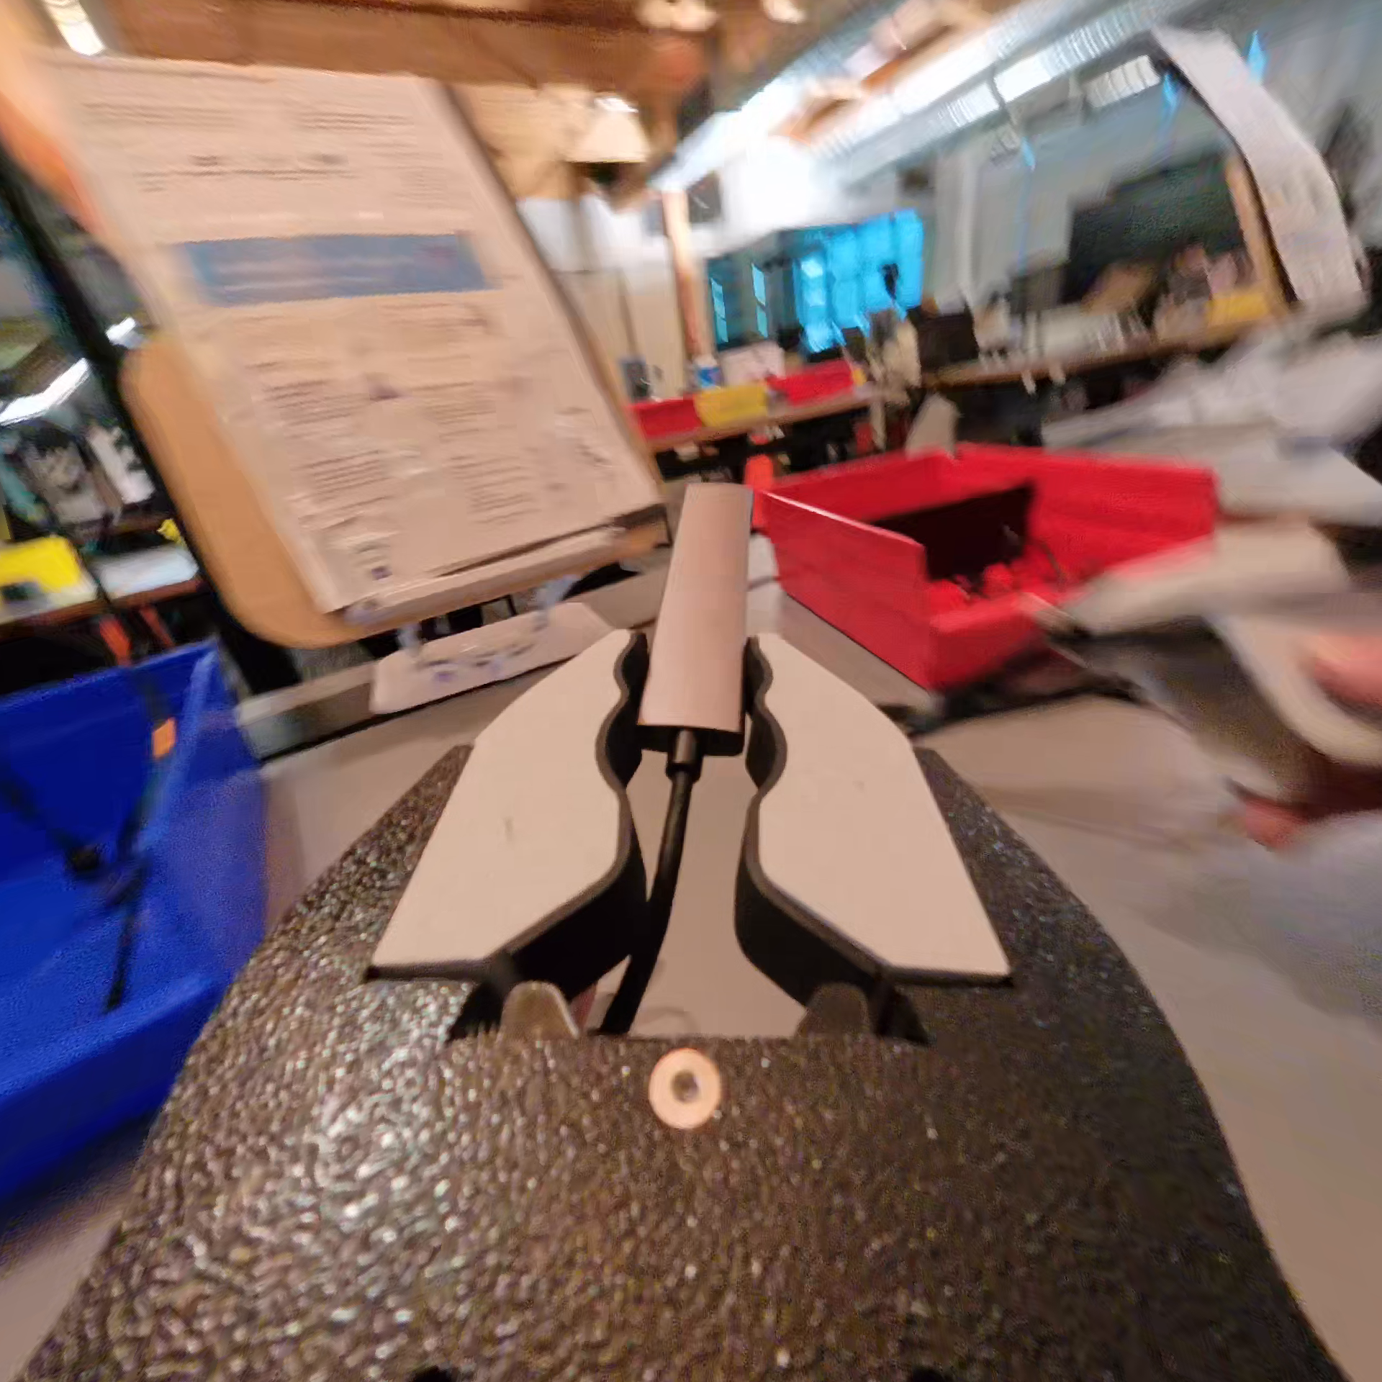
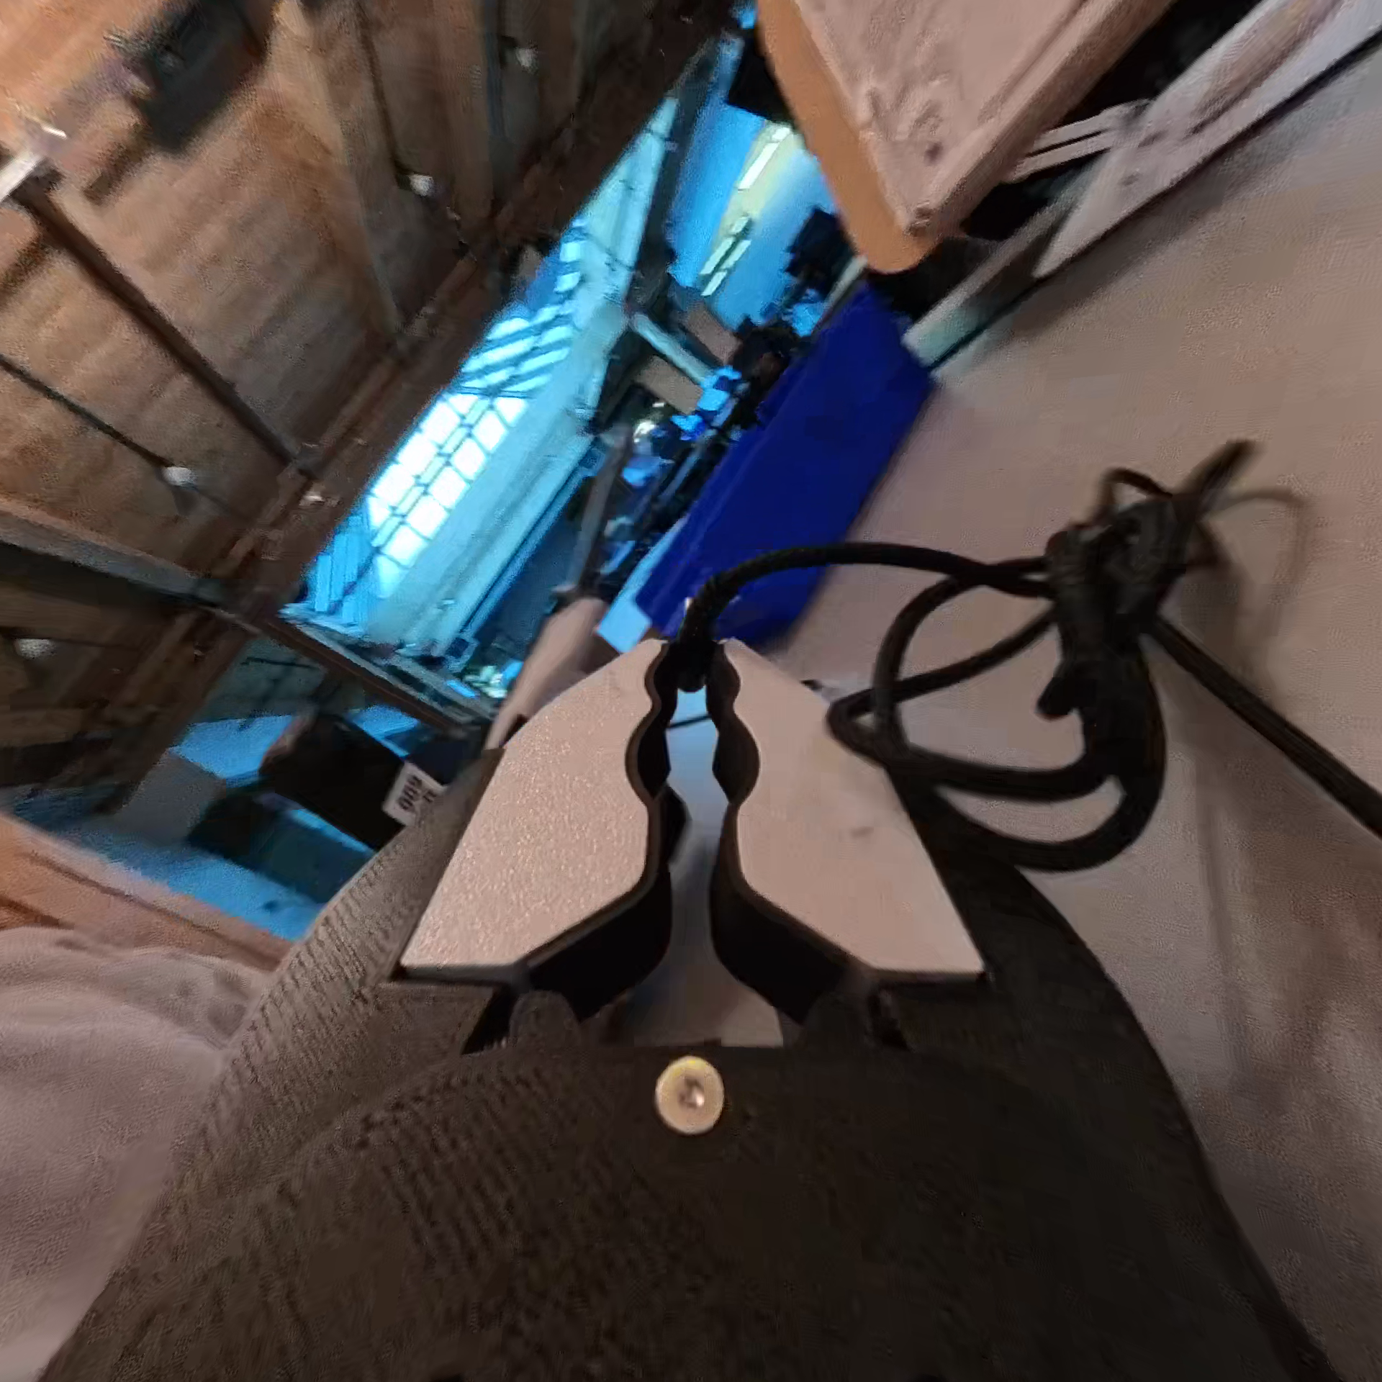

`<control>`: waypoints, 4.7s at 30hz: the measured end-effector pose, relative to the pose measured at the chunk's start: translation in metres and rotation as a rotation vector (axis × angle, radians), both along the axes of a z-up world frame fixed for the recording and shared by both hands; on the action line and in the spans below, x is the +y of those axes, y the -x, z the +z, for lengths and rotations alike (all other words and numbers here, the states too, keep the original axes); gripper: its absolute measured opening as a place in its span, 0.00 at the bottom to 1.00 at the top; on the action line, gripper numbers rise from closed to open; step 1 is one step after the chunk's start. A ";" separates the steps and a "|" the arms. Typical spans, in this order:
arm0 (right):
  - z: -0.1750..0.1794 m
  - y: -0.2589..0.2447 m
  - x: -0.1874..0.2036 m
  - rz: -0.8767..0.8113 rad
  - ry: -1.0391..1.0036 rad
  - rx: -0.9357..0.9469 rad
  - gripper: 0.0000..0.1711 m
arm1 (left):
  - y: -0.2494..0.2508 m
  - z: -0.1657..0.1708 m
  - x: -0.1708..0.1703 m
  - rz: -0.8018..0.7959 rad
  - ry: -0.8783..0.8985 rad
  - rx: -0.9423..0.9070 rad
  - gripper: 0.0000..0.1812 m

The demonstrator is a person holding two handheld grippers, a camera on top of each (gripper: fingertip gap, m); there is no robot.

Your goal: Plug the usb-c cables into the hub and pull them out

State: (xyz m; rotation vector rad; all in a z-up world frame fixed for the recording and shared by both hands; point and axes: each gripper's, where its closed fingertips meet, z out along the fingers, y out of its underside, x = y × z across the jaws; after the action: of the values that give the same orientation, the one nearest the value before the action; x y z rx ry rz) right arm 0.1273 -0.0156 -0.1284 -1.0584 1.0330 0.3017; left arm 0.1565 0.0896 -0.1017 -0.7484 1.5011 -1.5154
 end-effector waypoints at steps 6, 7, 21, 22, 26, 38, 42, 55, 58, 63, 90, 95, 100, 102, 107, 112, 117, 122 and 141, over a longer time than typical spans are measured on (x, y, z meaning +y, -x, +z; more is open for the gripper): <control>0.006 0.018 -0.018 0.037 0.078 -0.015 0.05 | 0.020 0.027 -0.018 -0.208 0.024 -0.042 0.13; 0.023 0.017 -0.022 0.053 0.151 -0.074 0.05 | 0.024 0.025 -0.028 -0.223 -0.004 -0.057 0.13; 0.114 -0.093 -0.128 -0.011 0.252 -0.153 0.04 | 0.015 0.005 -0.031 -0.286 0.017 0.010 0.13; 0.103 -0.107 -0.132 -0.040 0.221 -0.124 0.04 | 0.016 0.005 -0.032 -0.296 0.021 0.011 0.13; 0.048 -0.129 -0.124 0.083 0.109 0.072 0.05 | 0.017 0.005 -0.032 -0.309 0.028 0.011 0.13; -0.006 -0.160 -0.245 -0.326 1.223 0.131 0.20 | 0.008 -0.001 -0.021 -0.312 0.067 0.039 0.13; 0.052 -0.146 -0.241 -0.461 1.339 -0.168 0.27 | 0.007 -0.003 -0.022 -0.318 0.072 0.047 0.13; 0.043 0.019 -0.010 0.404 0.804 -0.782 0.35 | 0.049 0.001 -0.050 -0.760 0.134 0.057 0.13; 0.041 0.032 0.011 0.459 0.710 -0.854 0.31 | 0.067 0.001 -0.054 -0.922 0.136 0.081 0.13; 0.040 0.053 0.028 0.604 0.549 -0.832 0.19 | 0.079 0.000 -0.055 -1.010 0.122 0.070 0.13; 0.177 -0.192 -0.166 -0.321 1.128 -0.581 0.14 | 0.023 0.002 -0.025 -0.572 0.219 -0.017 0.37; 0.113 -0.244 -0.189 -0.328 1.064 -0.358 0.14 | 0.012 -0.003 -0.020 -0.491 0.206 0.002 0.36; 0.066 -0.270 -0.189 -0.404 1.066 -0.197 0.14 | 0.014 -0.008 -0.025 -0.514 0.151 0.011 0.35; 0.047 -0.278 -0.184 -0.347 1.130 -0.185 0.14 | 0.014 -0.008 -0.026 -0.513 0.155 0.016 0.35; 0.005 -0.291 -0.262 -0.464 1.620 0.086 0.38 | 0.013 -0.011 -0.027 -0.521 0.160 0.035 0.35; 0.029 -0.281 -0.294 -0.617 1.712 -0.010 0.38 | 0.009 -0.008 -0.021 -0.510 0.191 0.034 0.34; 0.042 -0.250 -0.254 -0.560 1.448 -0.138 0.39 | 0.009 -0.010 -0.022 -0.512 0.196 0.036 0.34; 0.042 -0.175 -0.170 -0.399 1.129 -0.334 0.37 | 0.009 -0.005 -0.016 -0.457 0.150 0.010 0.33; 0.017 -0.030 -0.149 -0.275 0.632 -0.373 0.30 | -0.190 -0.014 0.201 -0.100 1.080 0.925 0.29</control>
State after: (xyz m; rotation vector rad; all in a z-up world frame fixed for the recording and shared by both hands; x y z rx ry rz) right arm 0.1577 -0.1646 -0.1118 -1.4444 0.9336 -0.4643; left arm 0.3462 0.2909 -0.1161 -2.2553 1.1778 -2.1932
